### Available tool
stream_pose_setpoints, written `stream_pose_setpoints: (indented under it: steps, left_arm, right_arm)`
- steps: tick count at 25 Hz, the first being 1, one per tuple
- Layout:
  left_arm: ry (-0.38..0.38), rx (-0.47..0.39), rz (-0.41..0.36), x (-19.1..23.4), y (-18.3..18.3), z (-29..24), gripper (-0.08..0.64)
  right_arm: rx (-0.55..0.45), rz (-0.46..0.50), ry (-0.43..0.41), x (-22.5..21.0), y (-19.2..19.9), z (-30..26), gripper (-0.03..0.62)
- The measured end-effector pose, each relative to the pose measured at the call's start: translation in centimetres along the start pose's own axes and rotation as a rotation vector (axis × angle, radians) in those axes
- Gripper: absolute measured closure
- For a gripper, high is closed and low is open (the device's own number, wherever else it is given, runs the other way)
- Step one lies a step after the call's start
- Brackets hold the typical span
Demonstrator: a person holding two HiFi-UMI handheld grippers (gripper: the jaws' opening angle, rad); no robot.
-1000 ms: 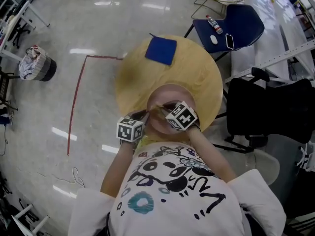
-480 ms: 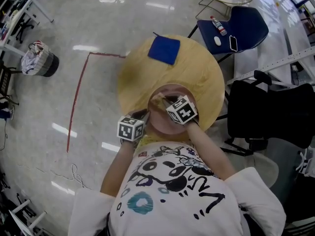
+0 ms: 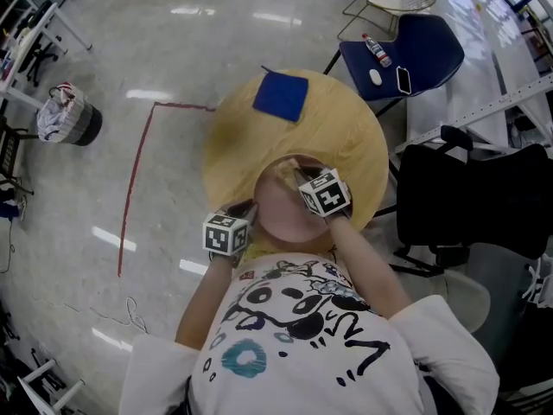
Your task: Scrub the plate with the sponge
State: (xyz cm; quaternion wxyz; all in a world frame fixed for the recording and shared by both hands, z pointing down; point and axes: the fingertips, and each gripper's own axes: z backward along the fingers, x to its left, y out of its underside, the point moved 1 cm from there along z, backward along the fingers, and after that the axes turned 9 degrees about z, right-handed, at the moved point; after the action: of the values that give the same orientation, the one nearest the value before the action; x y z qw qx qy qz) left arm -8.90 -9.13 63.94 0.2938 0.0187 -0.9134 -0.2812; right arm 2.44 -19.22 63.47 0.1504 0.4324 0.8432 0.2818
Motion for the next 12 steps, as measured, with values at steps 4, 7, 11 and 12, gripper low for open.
stream_pose_setpoints:
  steps: [4, 7, 11, 12]
  left_arm:
    - [-0.013, -0.012, 0.008, 0.0, 0.0, 0.2, 0.499]
    - [-0.02, -0.021, 0.012, -0.1, 0.0, 0.2, 0.499]
    - [-0.033, -0.03, 0.0, -0.1, 0.0, 0.2, 0.499]
    - [-0.039, -0.033, -0.006, -0.1, 0.0, 0.2, 0.499]
  right_arm:
    - [0.004, -0.028, 0.032, -1.3, 0.9, 0.7, 0.546]
    - [0.006, -0.051, 0.058, -2.3, 1.8, 1.4, 0.546]
    - [0.014, -0.073, 0.089, -3.3, 3.1, 2.5, 0.546]
    - [0.017, -0.071, 0.098, -3.4, 3.4, 2.8, 0.546]
